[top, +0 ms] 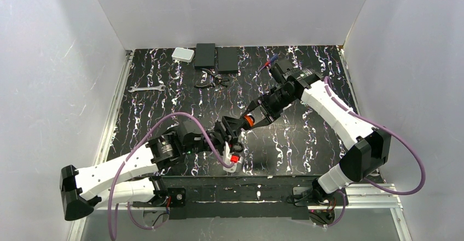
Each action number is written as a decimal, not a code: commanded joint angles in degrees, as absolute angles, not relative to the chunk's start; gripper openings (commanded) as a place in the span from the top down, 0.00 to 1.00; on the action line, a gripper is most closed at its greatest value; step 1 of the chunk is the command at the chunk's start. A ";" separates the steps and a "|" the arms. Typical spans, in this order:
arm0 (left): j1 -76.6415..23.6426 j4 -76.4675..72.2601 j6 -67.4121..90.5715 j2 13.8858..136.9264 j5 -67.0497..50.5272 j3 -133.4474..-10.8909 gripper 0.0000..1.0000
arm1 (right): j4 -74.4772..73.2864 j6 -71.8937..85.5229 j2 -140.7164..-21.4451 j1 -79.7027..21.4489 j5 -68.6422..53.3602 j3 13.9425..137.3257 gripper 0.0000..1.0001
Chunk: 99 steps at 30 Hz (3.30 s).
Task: Unlock with the key
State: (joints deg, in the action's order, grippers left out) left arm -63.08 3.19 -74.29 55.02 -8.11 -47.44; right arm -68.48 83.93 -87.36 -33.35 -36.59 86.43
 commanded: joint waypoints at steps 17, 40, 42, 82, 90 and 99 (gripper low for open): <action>-62.40 0.53 -27.96 45.26 4.78 -49.65 0.41 | -70.86 78.22 -87.21 -31.99 -34.65 92.35 0.99; -47.95 3.94 42.17 55.34 12.75 -62.86 0.36 | -69.10 67.71 -89.51 -30.43 -18.26 106.45 0.99; -46.63 3.94 43.56 58.01 9.30 -63.94 0.35 | -69.09 67.37 -89.32 -30.39 -17.94 106.51 0.99; -44.47 -4.37 47.41 76.67 -9.00 -70.31 0.54 | -65.19 65.97 -86.45 -30.29 -18.25 107.10 0.99; -44.47 -4.40 49.89 79.01 -8.12 -71.39 1.00 | -62.26 65.72 -85.59 -30.32 -18.03 105.80 0.99; -44.31 -7.52 57.72 76.27 -4.35 -69.42 1.00 | -57.05 62.98 -83.81 -30.23 -13.17 104.95 0.21</action>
